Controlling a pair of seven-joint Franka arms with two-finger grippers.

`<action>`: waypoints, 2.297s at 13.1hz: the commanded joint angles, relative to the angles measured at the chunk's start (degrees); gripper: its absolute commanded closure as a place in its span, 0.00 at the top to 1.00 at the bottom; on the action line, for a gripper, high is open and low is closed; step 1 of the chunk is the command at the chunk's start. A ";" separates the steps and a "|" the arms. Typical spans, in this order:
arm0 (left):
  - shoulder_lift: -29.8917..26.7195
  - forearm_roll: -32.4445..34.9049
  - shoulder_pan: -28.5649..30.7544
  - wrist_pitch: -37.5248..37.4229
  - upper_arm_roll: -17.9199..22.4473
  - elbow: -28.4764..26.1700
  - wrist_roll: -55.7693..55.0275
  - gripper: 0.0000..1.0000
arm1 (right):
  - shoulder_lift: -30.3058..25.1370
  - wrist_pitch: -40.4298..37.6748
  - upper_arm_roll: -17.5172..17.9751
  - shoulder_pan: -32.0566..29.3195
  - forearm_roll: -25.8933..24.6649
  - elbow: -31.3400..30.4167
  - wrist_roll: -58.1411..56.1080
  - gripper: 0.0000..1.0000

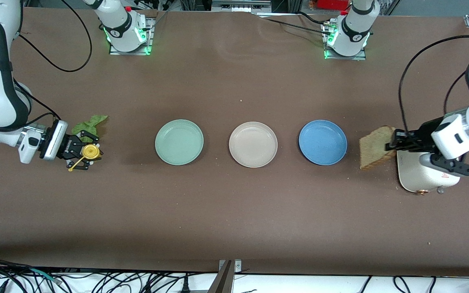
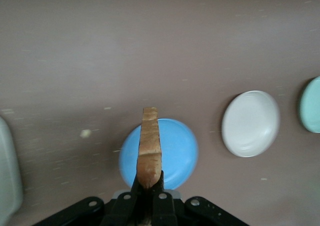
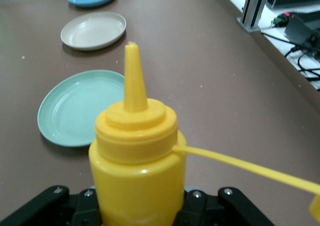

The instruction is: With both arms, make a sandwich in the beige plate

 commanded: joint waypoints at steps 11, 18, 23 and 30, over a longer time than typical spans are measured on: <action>20.02 -31.89 -5.46 7.59 -10.44 3.26 7.70 0.00 | -0.79 0.00 0.06 6.50 -18.66 11.74 29.86 0.22; 26.62 -37.89 -8.63 8.23 -10.44 2.30 9.11 0.00 | -0.70 0.44 0.06 12.04 -26.50 15.26 44.64 0.22; 28.03 -37.99 -10.65 8.13 -10.44 0.54 9.29 0.00 | -0.70 2.55 0.06 15.12 -30.45 15.26 51.58 0.22; 30.14 -37.19 -10.22 8.22 -10.44 -0.25 9.29 0.69 | -0.44 3.87 -0.03 16.35 -30.80 15.26 52.65 0.22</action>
